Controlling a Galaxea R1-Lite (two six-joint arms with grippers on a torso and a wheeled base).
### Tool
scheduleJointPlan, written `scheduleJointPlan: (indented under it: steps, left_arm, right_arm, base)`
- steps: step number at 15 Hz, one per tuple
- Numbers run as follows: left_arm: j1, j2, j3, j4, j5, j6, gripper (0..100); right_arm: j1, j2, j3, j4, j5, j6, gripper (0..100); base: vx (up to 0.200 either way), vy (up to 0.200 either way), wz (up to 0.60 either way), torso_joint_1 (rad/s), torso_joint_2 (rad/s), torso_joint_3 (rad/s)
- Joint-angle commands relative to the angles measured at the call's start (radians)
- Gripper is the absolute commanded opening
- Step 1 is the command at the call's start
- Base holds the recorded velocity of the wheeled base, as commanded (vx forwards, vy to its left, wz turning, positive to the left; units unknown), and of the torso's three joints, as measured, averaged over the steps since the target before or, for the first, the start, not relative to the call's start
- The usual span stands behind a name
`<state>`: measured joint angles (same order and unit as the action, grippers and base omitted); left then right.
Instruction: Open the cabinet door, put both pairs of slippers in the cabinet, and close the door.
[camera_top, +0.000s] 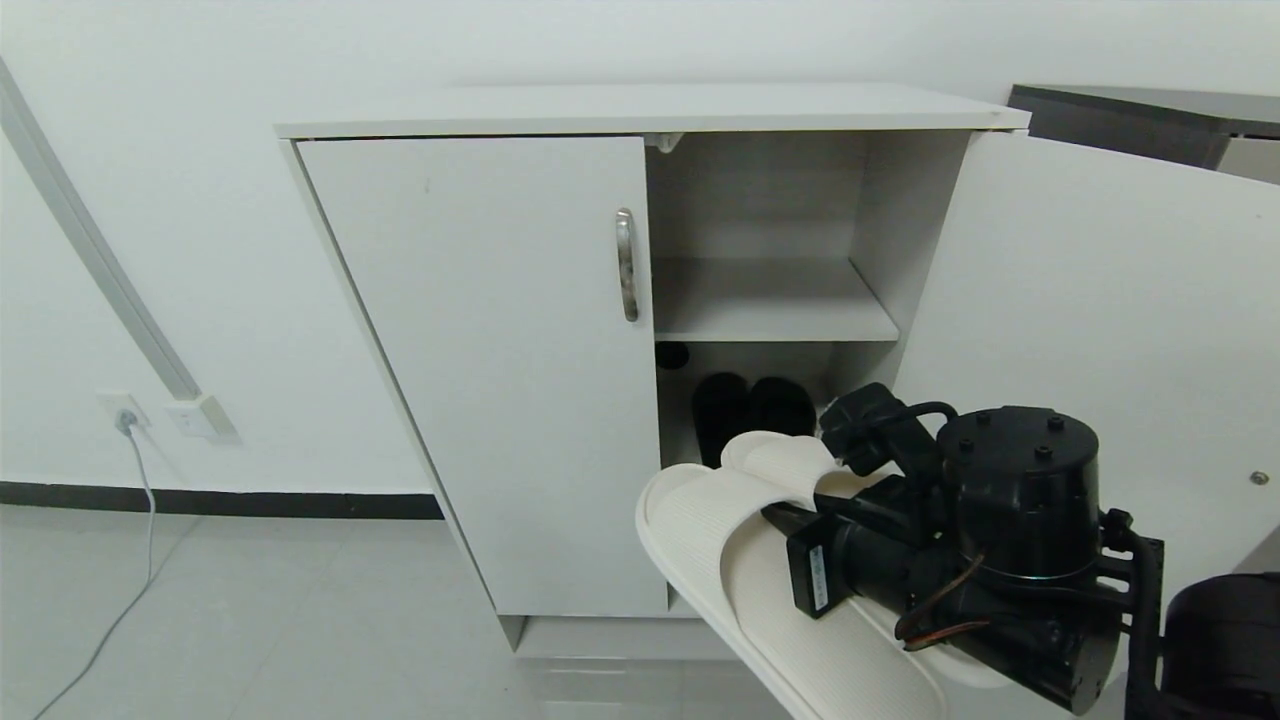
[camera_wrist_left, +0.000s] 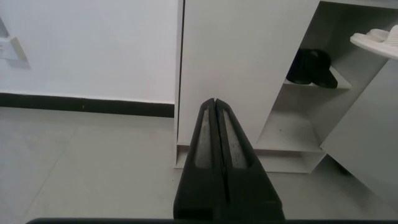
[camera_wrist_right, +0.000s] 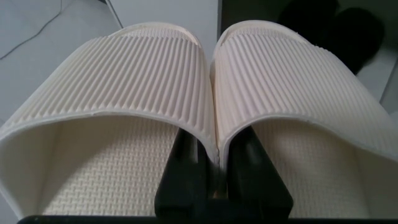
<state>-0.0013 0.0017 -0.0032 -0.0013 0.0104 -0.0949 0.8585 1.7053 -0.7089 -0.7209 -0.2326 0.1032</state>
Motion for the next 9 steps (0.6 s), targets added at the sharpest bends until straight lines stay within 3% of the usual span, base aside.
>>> scheduleJointPlan:
  steps: [1,3,5,6,9]
  left_arm:
    - [0.000,0.000,0.000,0.000,0.002,-0.002,0]
    - [0.000,0.000,0.000,0.000,0.000,0.000,0]
    - [0.000,0.000,0.000,0.000,0.000,0.000,0]
    - [0.000,0.000,0.000,0.000,0.000,0.001,0]
    - [0.000,-0.002,0.000,0.000,0.000,0.000,0]
  right_arm:
    - [-0.007,0.010,-0.001,-0.015,-0.001,-0.008,0]
    - [-0.019,0.027,-0.009,-0.054,-0.045,-0.060,0]
    - [0.007,0.117,-0.162,-0.017,-0.356,-0.053,0]
    - [0.014,0.151,-0.222,0.006,-0.413,-0.023,0]
    - [0.014,0.201,-0.454,0.245,-0.567,0.061,0]
  base:
    - [0.000,0.000,0.00,0.000,0.00,0.000]
    - [0.000,0.000,0.00,0.000,0.00,0.000]
    - [0.000,0.000,0.00,0.000,0.00,0.000]
    - [0.000,0.000,0.00,0.000,0.00,0.000]
    - [0.000,0.000,0.00,0.000,0.00,0.000]
